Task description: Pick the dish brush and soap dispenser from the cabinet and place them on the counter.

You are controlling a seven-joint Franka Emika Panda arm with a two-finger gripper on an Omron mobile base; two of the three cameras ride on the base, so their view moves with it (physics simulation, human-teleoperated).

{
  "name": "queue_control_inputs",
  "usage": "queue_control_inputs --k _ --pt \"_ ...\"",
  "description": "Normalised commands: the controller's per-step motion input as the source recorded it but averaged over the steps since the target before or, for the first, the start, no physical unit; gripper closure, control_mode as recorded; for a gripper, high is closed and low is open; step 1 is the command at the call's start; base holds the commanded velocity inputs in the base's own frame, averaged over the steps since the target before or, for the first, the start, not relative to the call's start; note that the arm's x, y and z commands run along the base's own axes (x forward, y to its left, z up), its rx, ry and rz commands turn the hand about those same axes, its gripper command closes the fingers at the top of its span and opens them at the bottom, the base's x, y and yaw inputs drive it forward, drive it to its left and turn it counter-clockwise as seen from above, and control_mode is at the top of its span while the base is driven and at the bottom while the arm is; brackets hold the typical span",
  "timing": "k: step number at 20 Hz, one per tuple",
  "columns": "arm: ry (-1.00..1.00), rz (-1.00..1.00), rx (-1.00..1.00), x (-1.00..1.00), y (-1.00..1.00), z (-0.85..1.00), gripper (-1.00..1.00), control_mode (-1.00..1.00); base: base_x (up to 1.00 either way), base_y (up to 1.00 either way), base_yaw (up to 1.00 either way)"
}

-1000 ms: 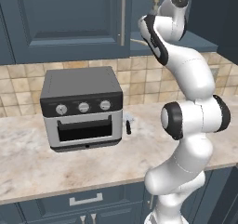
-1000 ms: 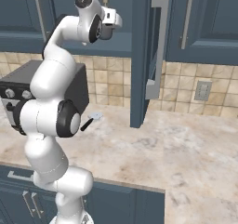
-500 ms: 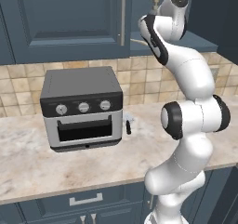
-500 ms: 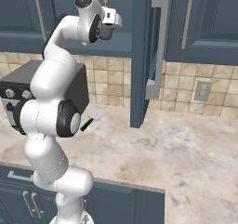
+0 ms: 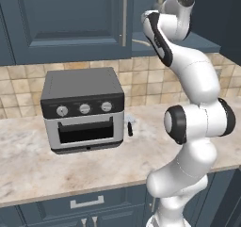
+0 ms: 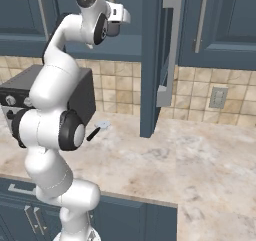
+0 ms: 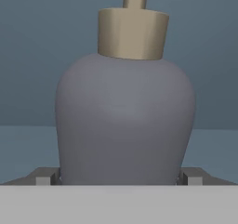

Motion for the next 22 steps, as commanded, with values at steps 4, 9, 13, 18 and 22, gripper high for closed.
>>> queue_control_inputs --k 4,9,13,18,22 --pt "0.0 0.0 0.0 0.0 0.0 0.0 1.0 -1.0 0.0 0.0 0.0" --pt "0.0 0.0 0.0 -0.24 0.0 0.0 1.0 -1.0 0.0 0.0 0.0" --pt "-0.02 0.0 0.0 -0.51 0.0 0.0 1.0 -1.0 0.0 0.0 0.0" --pt "-0.01 0.0 0.0 -0.64 0.0 0.0 1.0 -1.0 0.0 0.0 0.0" --pt "-0.02 0.0 0.0 -0.7 -0.01 0.0 1.0 -1.0 0.0 0.0 0.0"
